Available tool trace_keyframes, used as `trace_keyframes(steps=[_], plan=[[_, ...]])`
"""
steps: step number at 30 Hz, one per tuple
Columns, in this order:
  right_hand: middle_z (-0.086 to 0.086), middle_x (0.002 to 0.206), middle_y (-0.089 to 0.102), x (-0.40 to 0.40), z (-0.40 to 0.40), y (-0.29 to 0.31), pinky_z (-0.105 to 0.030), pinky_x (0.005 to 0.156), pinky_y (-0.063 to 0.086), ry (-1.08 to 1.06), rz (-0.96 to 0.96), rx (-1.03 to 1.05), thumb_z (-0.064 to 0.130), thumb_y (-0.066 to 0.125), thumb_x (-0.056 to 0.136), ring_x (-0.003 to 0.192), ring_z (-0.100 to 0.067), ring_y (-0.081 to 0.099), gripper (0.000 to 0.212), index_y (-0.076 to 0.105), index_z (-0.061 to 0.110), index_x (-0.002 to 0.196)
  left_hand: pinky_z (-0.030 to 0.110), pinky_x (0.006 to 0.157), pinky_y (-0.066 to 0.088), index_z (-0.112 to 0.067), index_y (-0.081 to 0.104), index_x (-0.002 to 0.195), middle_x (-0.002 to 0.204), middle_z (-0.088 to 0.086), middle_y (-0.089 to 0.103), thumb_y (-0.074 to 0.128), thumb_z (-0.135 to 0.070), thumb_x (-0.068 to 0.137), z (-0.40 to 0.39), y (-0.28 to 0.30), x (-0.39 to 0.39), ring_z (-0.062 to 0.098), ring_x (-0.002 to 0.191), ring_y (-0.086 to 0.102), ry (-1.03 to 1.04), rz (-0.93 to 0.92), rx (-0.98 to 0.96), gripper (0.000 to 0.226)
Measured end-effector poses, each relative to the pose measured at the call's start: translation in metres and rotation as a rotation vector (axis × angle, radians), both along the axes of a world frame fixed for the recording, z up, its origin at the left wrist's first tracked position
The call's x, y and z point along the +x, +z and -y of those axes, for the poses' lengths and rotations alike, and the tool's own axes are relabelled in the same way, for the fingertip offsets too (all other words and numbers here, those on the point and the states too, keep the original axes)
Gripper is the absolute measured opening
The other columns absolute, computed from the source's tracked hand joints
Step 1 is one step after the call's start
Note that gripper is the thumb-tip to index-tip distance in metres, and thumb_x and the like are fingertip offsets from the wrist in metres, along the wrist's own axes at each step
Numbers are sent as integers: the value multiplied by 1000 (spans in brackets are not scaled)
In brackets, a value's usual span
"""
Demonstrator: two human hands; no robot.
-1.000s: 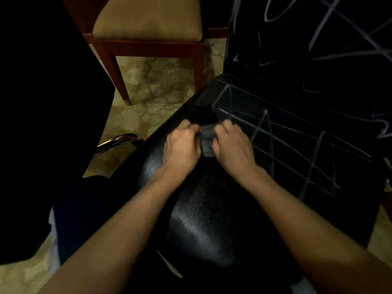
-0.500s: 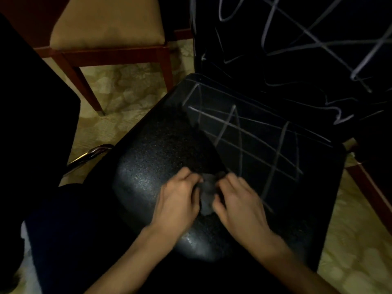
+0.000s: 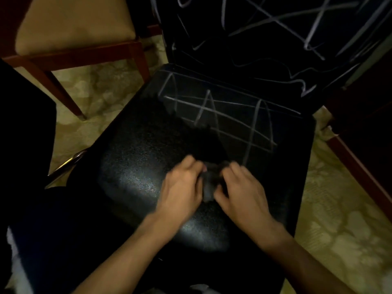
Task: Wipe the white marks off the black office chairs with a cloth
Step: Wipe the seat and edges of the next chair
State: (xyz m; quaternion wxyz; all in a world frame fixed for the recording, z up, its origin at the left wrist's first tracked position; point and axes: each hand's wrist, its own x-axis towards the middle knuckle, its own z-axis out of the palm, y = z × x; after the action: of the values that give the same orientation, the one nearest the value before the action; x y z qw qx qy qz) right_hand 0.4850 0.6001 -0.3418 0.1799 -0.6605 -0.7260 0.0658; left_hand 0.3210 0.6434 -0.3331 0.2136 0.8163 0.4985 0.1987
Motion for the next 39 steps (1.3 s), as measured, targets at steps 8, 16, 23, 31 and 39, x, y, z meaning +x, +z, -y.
trace_keyframes(steps=[8, 16, 23, 31, 39], plan=[[-13, 94, 55, 28, -11, -2, -38, 61, 51, -176, 81, 35, 17, 66, 81, 81, -32, 58, 15, 60, 7, 90, 50, 67, 55, -14, 65, 102, 100, 7, 57, 57, -10, 87, -21, -4, 39, 37, 81, 63, -53, 16, 4, 17], [-10, 91, 57, 38, 35, 2, -37, 63, 50, -323, 5, 6, 25, 62, 79, 78, -30, 59, 17, 58, 10, 87, 46, 73, 55, -21, 65, 102, 103, 0, 56, 56, -12, 86, -4, 4, 62, 31, 88, 64, -211, -19, -61, 20], [-4, 87, 54, 49, 65, 3, -36, 60, 50, -263, 36, 14, 25, 60, 81, 76, -25, 57, 12, 59, 14, 84, 43, 65, 56, -24, 65, 100, 98, -6, 56, 54, -19, 85, 23, 3, 58, 26, 79, 64, -275, 6, -96, 19], [-16, 112, 54, 143, -53, -8, -43, 80, 46, -565, 26, 48, 19, 58, 92, 102, -37, 57, 21, 61, 5, 107, 43, 89, 48, -14, 65, 114, 118, 12, 58, 54, -11, 94, -84, 10, 197, 36, 107, 59, -183, -138, -21, 23], [-14, 92, 57, 105, -7, -19, -37, 61, 47, -591, -79, 157, 14, 71, 78, 79, -34, 62, 17, 60, 5, 88, 42, 75, 52, -11, 67, 104, 109, 7, 58, 56, -10, 94, -42, -3, 151, 32, 91, 62, -231, -68, 16, 15]])
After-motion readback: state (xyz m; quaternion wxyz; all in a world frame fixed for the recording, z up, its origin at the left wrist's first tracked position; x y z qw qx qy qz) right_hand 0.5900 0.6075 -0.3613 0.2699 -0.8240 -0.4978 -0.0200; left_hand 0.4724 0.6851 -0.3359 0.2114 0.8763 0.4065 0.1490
